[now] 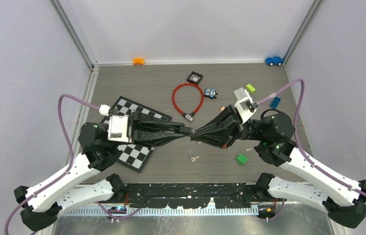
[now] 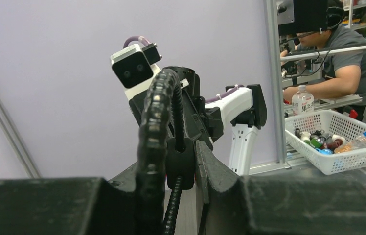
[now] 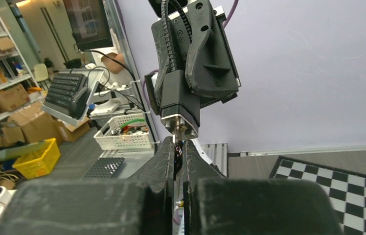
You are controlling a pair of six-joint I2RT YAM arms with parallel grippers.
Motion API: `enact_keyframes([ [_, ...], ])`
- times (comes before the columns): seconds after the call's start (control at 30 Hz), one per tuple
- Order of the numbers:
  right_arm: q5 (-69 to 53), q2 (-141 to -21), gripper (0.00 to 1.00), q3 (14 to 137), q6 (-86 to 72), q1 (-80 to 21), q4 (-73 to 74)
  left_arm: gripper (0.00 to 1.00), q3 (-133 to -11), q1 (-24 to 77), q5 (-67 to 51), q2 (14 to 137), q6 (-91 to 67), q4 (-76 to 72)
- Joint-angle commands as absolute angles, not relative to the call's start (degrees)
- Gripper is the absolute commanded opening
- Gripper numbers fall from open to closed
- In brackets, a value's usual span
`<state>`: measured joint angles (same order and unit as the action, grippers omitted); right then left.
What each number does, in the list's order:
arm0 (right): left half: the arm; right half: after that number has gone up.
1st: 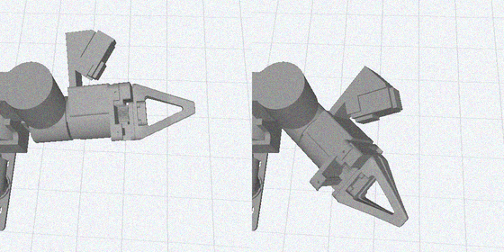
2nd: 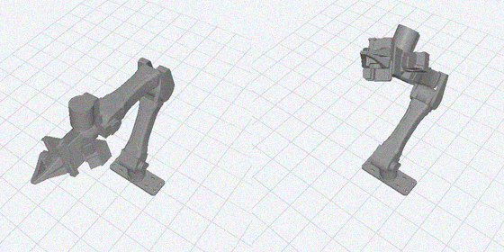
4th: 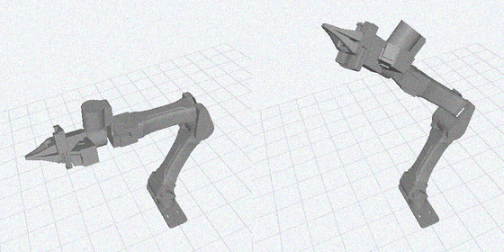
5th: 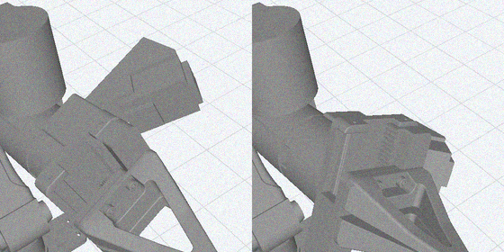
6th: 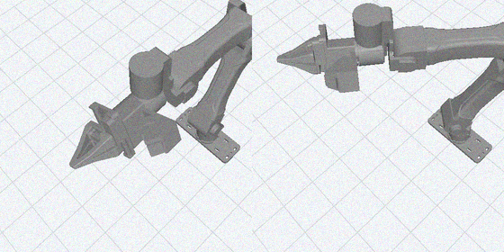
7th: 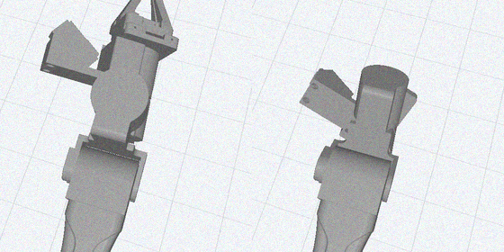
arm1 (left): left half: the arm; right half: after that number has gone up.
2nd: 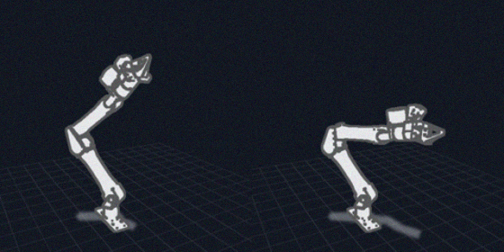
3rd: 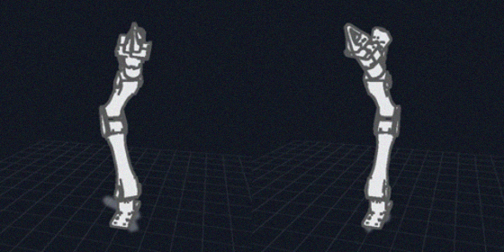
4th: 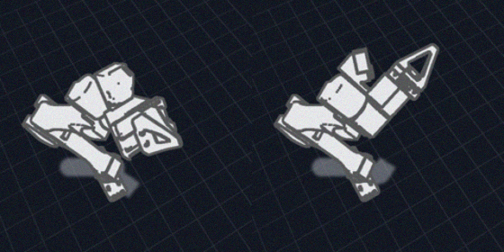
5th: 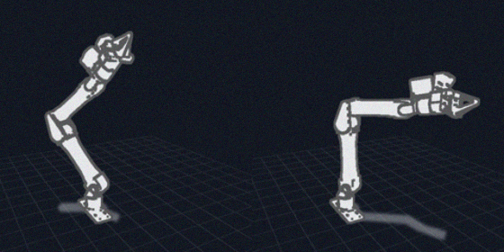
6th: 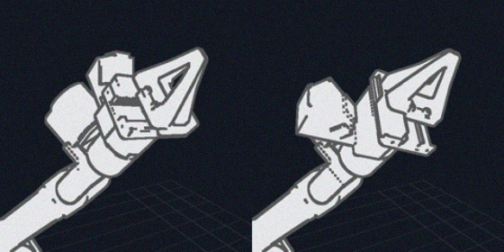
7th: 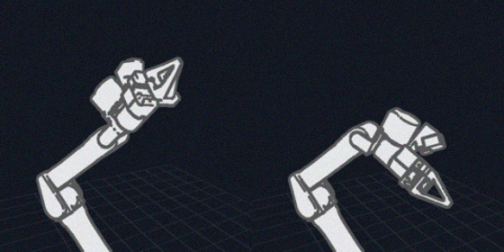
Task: Lock with the key
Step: Remove the key from the lock, then place the key at the center of the board.
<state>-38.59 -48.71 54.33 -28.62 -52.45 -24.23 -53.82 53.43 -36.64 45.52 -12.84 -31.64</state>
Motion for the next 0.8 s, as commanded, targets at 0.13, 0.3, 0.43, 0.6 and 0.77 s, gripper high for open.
enact_keyframes([
  [0.13,-39.7,-45.2,0.01,50.5,-38.7,-52.6,-26.9,0.00,-55.1,53.1,-33.1,40.6,-6.5,-34.0],
  [0.3,-38.4,-43.8,0.01,47.4,-35.7,-52.6,-25.4,0.00,-54.8,53.1,-31.5,39.3,-6.3,-33.7],
  [0.43,-32.2,-39.3,0.01,43.9,-22.6,-52.6,-16.9,0.00,-54.5,53.1,-29.3,38.0,-6.8,-33.8],
  [0.6,-26.0,-35.8,0.01,41.6,-9.5,-52.6,-9.2,0.00,-54.3,53.1,-27.5,36.9,-6.7,-33.2],
  [0.77,-21.2,-34.4,0.01,41.2,-5.2,-52.6,-3.7,0.00,-53.9,53.1,-25.7,36.5,-6.0,-31.8],
])
